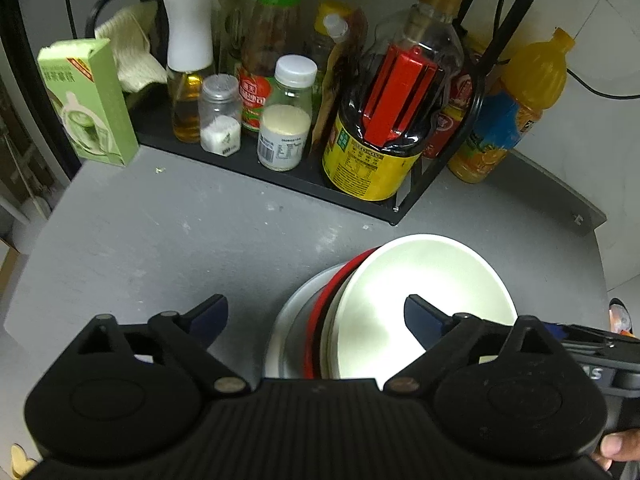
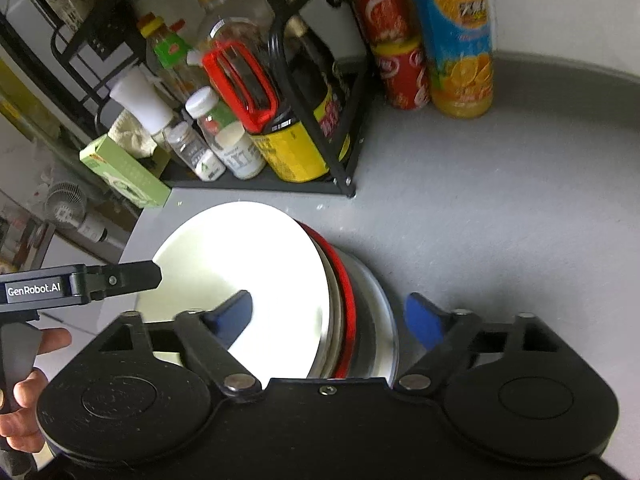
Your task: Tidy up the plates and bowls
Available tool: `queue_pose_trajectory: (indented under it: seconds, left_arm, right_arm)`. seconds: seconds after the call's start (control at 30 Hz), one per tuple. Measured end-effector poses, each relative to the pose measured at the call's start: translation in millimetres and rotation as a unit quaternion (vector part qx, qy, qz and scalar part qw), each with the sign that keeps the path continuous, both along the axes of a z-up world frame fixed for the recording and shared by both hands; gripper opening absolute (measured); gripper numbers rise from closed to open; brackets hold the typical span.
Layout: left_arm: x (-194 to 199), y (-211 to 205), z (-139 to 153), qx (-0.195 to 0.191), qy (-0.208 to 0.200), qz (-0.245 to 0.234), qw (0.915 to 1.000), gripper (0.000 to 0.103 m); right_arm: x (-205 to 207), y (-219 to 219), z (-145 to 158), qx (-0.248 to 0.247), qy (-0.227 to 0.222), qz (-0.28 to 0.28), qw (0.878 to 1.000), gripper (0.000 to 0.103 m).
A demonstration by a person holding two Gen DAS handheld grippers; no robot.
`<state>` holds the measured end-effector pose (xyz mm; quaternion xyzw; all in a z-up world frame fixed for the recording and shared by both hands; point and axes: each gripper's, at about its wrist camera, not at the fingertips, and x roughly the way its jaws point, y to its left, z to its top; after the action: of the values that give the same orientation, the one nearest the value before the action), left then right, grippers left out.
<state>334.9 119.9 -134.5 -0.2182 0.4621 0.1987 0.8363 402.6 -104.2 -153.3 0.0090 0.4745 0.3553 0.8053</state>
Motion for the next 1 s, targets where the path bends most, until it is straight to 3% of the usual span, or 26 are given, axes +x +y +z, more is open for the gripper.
queue_pose_trajectory:
  seconds: [0.2,0.53,1.0]
  left_arm:
    - [-14.1,-1.5,11.0,0.020,-0.006,-0.004,0.9998,0.099]
    - [-42.2,-5.2,26.4,0.054,-0.016,-0.054,0.9970,0.102]
    - [-64.5,-15.5,50.3,0.073,-0.038,-0.080,0.9934,0.102]
  right_arm:
    - [-19.8,-17.3,13.9,0.006,-0.035,-0.051,0.998,0.097]
    - [-73.4,-39.2,22.1,0.009,-0.082,-0.131,0.988,0.099]
    - [-124.8,-83.9,40.0,0.019,-0.143,-0.183,0.972,0.103]
